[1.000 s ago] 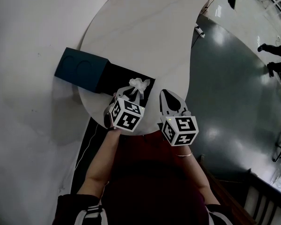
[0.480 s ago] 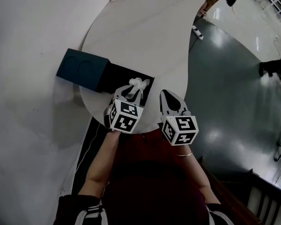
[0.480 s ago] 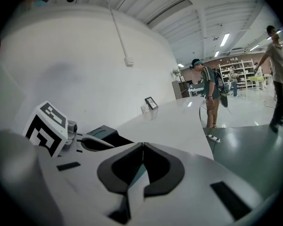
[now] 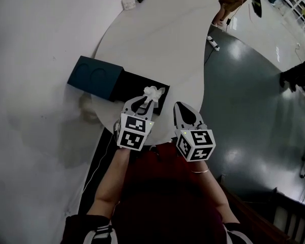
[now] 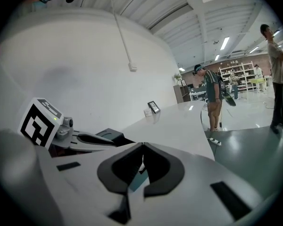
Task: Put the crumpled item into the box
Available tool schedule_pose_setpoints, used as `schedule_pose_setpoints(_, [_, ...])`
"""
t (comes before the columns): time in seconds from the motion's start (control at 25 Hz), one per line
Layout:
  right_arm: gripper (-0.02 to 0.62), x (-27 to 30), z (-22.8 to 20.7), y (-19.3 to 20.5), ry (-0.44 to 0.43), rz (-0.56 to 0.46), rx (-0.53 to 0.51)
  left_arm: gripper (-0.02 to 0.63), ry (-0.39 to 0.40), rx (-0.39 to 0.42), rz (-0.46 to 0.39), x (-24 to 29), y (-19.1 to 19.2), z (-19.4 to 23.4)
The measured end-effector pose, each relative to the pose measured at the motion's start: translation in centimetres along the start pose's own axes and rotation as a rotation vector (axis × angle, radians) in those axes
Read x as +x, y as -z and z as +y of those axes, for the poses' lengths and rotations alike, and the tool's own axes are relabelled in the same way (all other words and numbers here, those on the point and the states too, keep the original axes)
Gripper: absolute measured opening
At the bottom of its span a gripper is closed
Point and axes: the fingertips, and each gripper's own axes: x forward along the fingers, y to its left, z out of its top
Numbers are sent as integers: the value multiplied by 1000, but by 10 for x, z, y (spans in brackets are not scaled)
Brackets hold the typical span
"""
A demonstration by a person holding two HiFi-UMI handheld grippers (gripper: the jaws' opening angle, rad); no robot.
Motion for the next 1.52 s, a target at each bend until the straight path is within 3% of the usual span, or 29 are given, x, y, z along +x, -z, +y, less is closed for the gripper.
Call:
schedule_pose_setpoints(0.68, [15, -30, 30, -4, -7, -58, -20, 34, -13, -153, -196, -57, -6, 5])
schedule_pose_setpoints(1.52, [14, -69, 72, -5, 7, -132, -75, 23, -33, -154, -311, -123, 7, -1])
